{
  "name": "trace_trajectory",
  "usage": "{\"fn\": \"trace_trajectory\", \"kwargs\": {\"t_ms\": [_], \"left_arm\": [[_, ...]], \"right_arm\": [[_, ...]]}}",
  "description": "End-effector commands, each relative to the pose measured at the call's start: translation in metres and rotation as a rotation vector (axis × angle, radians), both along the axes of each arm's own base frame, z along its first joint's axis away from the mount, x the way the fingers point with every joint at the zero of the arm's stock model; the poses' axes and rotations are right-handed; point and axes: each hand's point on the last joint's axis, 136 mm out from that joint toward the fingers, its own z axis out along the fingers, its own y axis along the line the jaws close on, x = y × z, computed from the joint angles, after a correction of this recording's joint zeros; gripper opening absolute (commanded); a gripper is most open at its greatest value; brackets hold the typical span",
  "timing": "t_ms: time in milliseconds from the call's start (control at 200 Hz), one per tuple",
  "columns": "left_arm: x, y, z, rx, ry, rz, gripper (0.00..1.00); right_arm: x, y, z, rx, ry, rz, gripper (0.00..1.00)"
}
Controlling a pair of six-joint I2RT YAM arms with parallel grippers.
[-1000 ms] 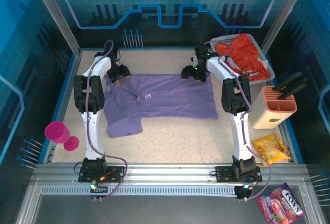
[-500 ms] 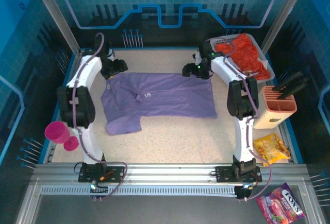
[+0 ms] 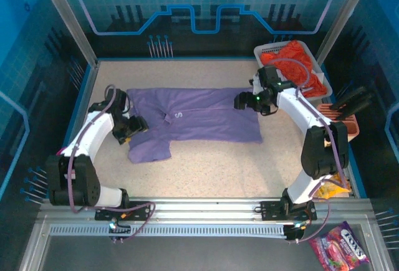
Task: Fold and stack the t-shirts
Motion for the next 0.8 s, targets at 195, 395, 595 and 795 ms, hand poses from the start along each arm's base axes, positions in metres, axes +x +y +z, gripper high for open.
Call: {"fn": "trace_trajectory", "kwargs": {"t_ms": [195, 395, 595, 795], "left_arm": [[-0.056, 0.028, -0.010, 0.132, 0.064, 0.174, 0.68], [-0.061, 0.031, -0.030, 0.154, 0.144, 0.190, 0.68], [-0.062, 0.025, -0.042, 0.141, 0.156, 0.195, 0.68], [-0.066, 0.013, -0.065, 0.150, 0.192, 0.164, 0.63]], "right_arm": [[-0.040, -0.027, -0.026, -0.024, 0.038, -0.094, 0.77], [-0.053, -0.039, -0.050, -0.046, 0.096, -0.146, 0.69], [-0.078, -0.060, -0.063, -0.111, 0.142, -0.246, 0.60], [-0.089, -0.058, -0.073, -0.087, 0.186, -0.268, 0.58]]}}
